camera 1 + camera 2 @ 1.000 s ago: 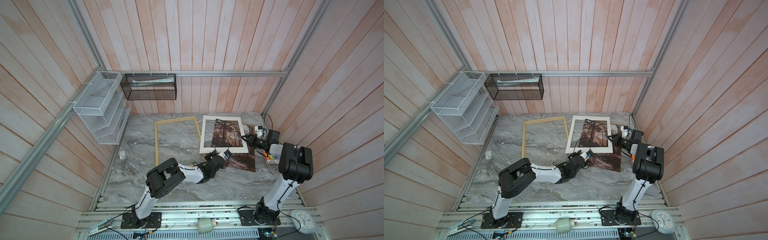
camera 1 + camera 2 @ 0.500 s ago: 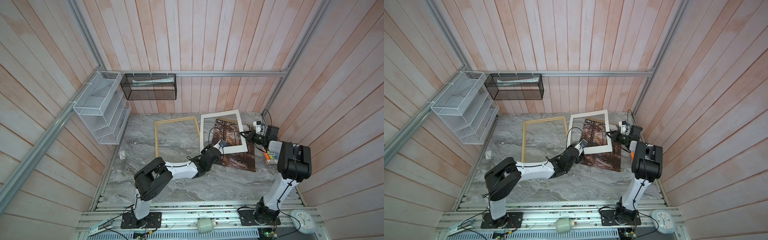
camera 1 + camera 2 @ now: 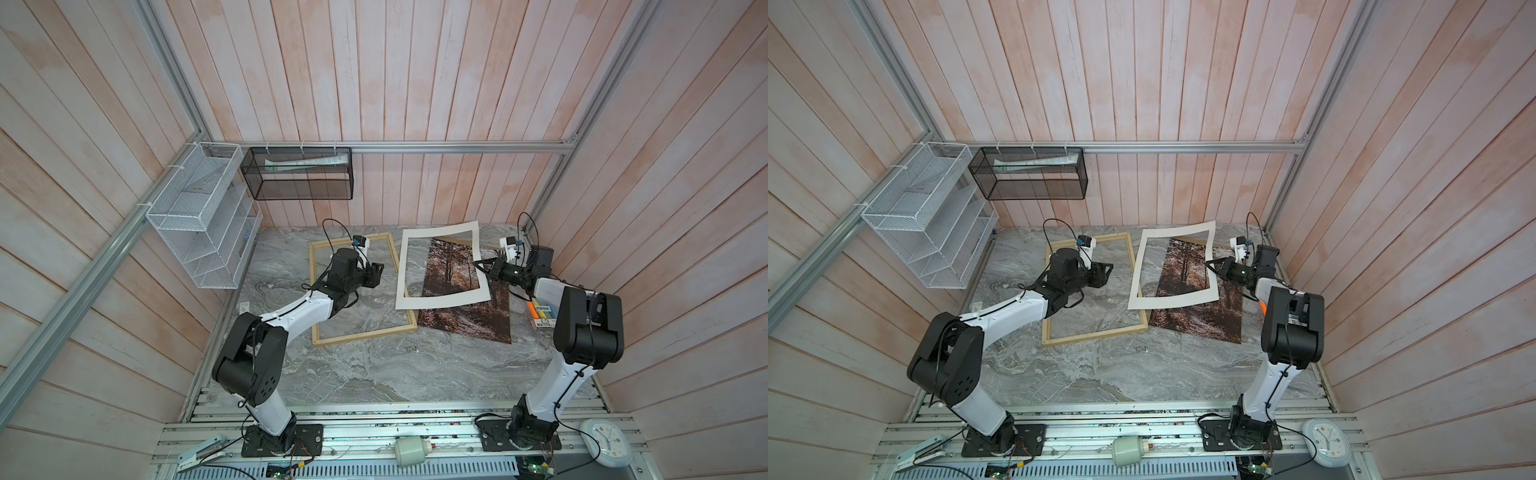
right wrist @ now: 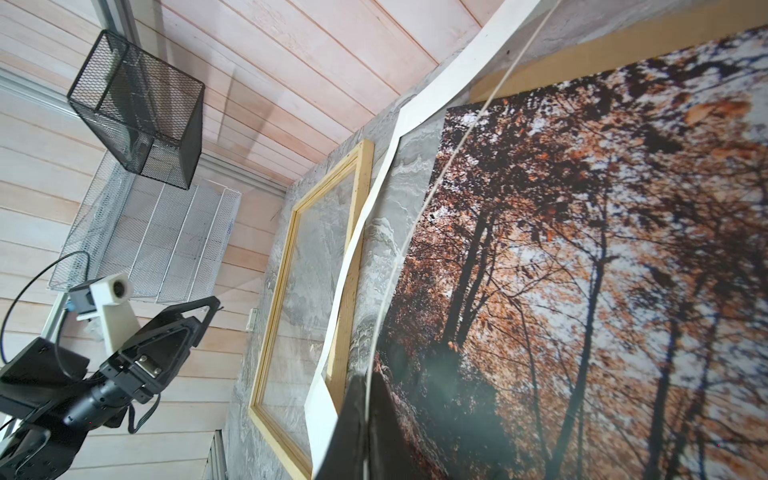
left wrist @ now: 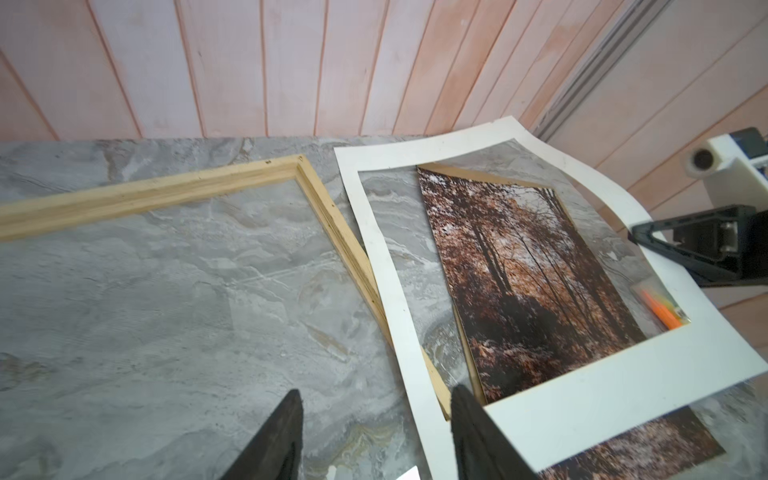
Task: Put the photo into the frame
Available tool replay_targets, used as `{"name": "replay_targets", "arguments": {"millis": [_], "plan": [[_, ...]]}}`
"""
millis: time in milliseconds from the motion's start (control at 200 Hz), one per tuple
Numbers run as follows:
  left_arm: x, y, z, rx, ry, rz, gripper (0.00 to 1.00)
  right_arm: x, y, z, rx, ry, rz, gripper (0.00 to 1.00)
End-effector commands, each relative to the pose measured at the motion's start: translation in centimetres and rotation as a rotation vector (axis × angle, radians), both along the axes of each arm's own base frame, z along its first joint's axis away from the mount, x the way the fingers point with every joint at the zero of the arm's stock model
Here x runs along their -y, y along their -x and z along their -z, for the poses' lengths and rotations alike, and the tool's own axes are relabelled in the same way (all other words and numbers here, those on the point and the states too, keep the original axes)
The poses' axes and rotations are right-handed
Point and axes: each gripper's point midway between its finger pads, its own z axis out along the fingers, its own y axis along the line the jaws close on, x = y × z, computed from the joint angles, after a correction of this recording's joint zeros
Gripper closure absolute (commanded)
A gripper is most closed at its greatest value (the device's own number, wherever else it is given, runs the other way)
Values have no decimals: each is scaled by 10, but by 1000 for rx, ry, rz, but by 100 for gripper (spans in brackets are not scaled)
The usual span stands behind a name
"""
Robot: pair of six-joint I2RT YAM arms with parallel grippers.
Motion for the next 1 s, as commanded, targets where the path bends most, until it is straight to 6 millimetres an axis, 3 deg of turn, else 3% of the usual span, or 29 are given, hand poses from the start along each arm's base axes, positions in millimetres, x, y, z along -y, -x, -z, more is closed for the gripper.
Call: {"name": "replay_targets", "arguments": {"millis": [0,330,520,995], "plan": [[21,20,30,-184,87,129,42,-13,7,-27,72,19,-56,93],[38,18,68,-335,121,194,42,-25,26,-37,94,21,-87,93],[48,18,80,-385,153,241,42,-25,33,-28,77,36,-79,93],[59,-21,108,-389,136,203,42,-20,35,-5,19,75,-47,92]]}}
